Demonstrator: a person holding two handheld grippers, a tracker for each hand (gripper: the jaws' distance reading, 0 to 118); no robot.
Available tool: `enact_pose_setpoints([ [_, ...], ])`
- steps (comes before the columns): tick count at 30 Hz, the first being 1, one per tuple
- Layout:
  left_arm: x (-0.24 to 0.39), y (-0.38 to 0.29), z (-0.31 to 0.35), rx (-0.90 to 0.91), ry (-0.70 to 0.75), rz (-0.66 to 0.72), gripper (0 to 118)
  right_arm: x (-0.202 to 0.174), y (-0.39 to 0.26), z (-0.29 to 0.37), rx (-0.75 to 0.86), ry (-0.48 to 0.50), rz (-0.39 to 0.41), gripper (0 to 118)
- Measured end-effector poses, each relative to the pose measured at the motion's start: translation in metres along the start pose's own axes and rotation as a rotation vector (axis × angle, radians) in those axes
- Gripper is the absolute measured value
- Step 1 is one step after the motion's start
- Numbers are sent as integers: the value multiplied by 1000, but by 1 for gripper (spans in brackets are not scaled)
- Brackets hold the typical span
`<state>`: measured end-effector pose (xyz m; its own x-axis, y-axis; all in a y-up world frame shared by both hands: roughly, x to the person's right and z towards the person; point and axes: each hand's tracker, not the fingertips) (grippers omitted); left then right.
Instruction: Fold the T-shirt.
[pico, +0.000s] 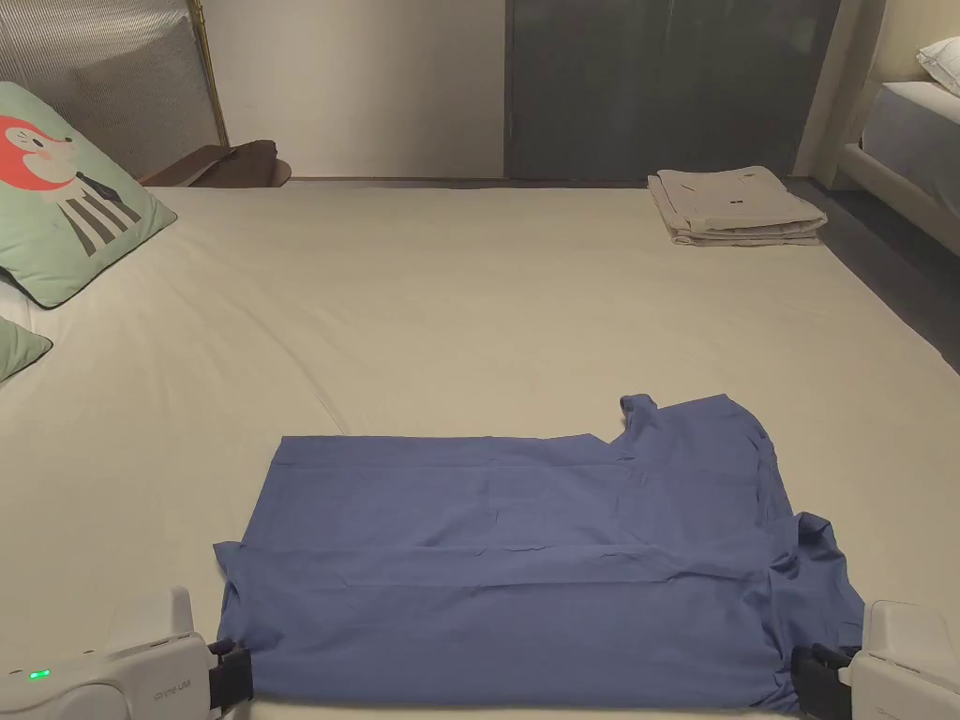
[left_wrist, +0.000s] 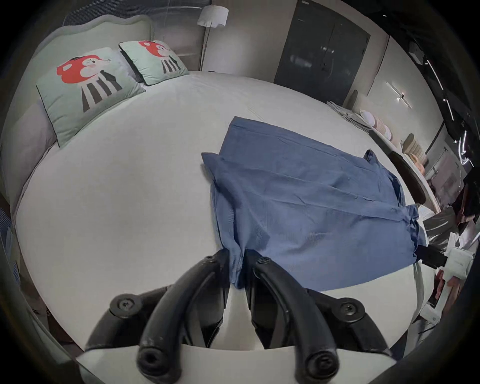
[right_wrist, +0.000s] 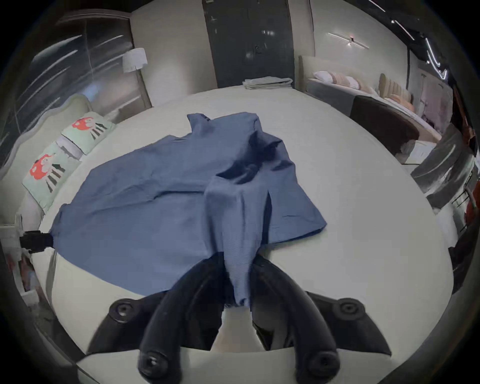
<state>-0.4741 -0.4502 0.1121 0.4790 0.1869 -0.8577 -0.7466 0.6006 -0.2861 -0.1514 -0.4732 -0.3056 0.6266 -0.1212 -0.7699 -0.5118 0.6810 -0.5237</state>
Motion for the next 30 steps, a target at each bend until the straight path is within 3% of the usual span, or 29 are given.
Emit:
enact_pose_setpoints([
  [13,-9,-29,67,-41,2,12,9,-4,-19,89,-31,30,-17,13],
  [27,-16,-75,63,-134,51,-5,9,-7,-56,82,-128,-46,35,13],
  [28,-16,-75,63,-130,51,-9,13,-7,-58,80,-127,-47,29,16],
  [30,-11,-74,67,-98,83,-37,47,-6,-60,83,-130,-71,16,50],
])
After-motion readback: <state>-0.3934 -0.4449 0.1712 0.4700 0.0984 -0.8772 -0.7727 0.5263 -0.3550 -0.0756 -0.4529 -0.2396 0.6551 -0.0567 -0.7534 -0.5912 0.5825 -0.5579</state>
